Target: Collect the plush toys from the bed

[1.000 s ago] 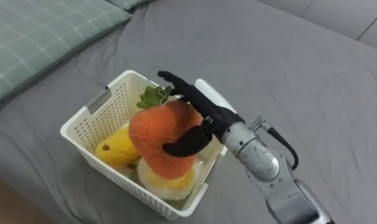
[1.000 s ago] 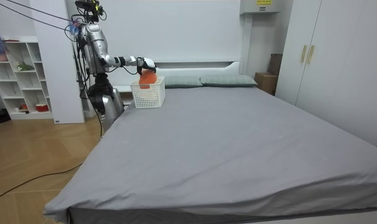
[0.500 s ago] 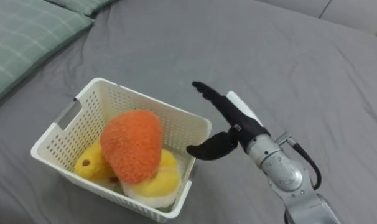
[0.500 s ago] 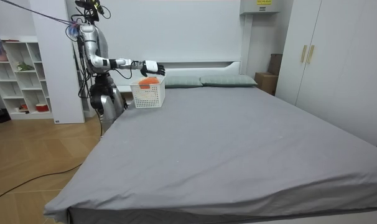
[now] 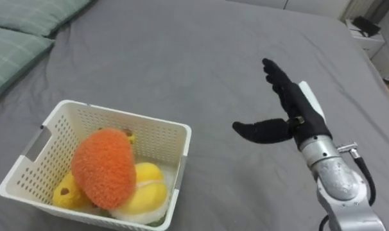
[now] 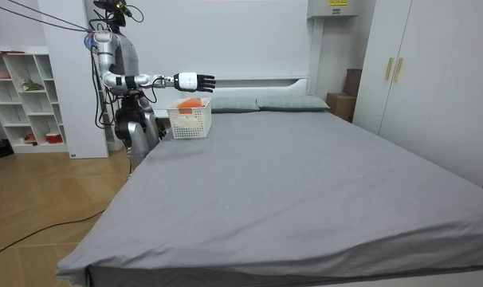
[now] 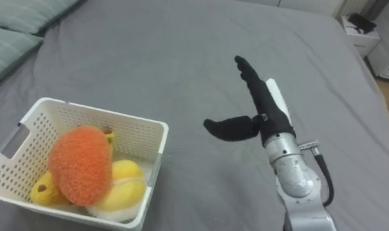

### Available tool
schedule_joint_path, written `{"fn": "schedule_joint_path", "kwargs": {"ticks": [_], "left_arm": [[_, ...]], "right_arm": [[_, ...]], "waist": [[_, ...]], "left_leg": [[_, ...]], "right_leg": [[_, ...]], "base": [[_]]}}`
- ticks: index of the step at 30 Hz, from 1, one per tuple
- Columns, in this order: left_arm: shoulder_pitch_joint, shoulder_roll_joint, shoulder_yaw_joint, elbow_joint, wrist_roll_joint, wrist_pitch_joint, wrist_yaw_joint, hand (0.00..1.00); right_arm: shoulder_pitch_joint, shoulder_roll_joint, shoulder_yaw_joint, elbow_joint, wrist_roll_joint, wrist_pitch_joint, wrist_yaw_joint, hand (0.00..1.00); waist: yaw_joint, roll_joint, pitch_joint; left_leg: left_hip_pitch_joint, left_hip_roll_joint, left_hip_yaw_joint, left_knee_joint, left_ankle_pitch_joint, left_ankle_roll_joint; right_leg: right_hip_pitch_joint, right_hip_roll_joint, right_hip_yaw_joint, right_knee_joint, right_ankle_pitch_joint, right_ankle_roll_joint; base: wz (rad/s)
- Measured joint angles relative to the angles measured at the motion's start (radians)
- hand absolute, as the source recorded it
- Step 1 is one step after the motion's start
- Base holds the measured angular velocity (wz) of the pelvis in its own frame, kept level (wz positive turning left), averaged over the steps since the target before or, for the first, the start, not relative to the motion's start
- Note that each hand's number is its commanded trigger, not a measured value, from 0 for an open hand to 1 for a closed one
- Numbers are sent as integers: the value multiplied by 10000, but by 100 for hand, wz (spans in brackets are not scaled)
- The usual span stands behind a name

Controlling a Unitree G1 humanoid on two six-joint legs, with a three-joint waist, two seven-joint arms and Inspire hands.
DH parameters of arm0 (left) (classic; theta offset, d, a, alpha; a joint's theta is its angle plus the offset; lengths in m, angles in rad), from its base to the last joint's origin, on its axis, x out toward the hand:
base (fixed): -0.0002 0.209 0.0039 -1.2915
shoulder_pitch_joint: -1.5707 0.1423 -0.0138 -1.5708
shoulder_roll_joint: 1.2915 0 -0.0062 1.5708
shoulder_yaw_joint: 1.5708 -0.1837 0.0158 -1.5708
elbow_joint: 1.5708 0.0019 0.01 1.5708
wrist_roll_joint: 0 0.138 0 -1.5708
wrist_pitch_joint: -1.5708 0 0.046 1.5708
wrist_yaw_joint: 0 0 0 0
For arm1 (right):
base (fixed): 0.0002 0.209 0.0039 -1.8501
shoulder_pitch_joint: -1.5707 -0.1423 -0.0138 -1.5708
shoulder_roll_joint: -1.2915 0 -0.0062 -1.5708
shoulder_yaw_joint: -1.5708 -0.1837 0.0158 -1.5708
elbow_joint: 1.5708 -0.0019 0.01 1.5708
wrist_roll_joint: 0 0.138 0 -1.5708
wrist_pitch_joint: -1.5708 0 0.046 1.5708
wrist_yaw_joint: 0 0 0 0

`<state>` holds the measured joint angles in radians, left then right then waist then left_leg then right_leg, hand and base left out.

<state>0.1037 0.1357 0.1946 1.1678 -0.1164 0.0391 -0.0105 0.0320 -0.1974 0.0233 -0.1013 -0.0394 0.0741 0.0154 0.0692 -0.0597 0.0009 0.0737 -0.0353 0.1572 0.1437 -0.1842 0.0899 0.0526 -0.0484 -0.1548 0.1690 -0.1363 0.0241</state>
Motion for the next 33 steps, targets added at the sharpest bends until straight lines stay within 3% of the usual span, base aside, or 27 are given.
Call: {"fn": "schedule_joint_path", "kwargs": {"ticks": [5,7,10,16,21,29,31,33], "left_arm": [[241,27,187,-8,-26,3,18,0],[317,18,172,-9,-165,9,30,0],[524,2,156,-8,-492,39,98,0],[870,-17,-232,-194,-479,55,456,0],[1007,-24,-253,-194,-459,53,491,0],[1168,-25,-204,-297,-169,83,437,0],[1168,-25,-204,-269,-45,150,505,0],[1181,-24,-217,-270,18,159,521,0]], "right_arm": [[226,0,-971,15,133,-23,-798,0],[428,-1,-1293,196,375,-325,-1405,0],[809,18,-1429,872,982,-486,-2053,0],[1206,108,-1764,2819,2412,-595,-2742,0],[1680,268,-1871,4702,3955,-715,-3407,0],[1761,476,-2228,8114,3820,-804,-3194,0],[1834,473,-2234,9473,3489,-1075,-3018,0],[1969,490,-2232,10336,3473,-1079,-2928,0]], "waist": [[-391,126,-11],[-482,175,-44],[-718,219,-109],[-1177,290,-83],[-1196,359,-75],[-1408,471,-44],[-1500,459,-27],[-1485,452,-22]], "left_leg": [[-4,29,84,-16,-18,-15],[39,78,216,-19,-36,-47],[147,93,273,-85,-47,-64],[194,103,373,-83,-68,-64],[246,142,569,-95,-116,-88],[241,186,601,-78,-154,-122],[215,189,594,-82,-158,-131],[231,200,591,-90,-173,-151]], "right_leg": [[-48,26,2,-1,12,-7],[-53,66,94,-11,32,-36],[-9,98,180,-11,34,-40],[-18,117,304,9,38,-46],[-14,177,509,6,42,-53],[-114,229,614,14,42,-77],[-112,242,641,14,41,-83],[-12,253,641,-3,34,-89]], "base": [[-4],[-16],[-9],[-7],[-12],[-2],[0],[0]]}}
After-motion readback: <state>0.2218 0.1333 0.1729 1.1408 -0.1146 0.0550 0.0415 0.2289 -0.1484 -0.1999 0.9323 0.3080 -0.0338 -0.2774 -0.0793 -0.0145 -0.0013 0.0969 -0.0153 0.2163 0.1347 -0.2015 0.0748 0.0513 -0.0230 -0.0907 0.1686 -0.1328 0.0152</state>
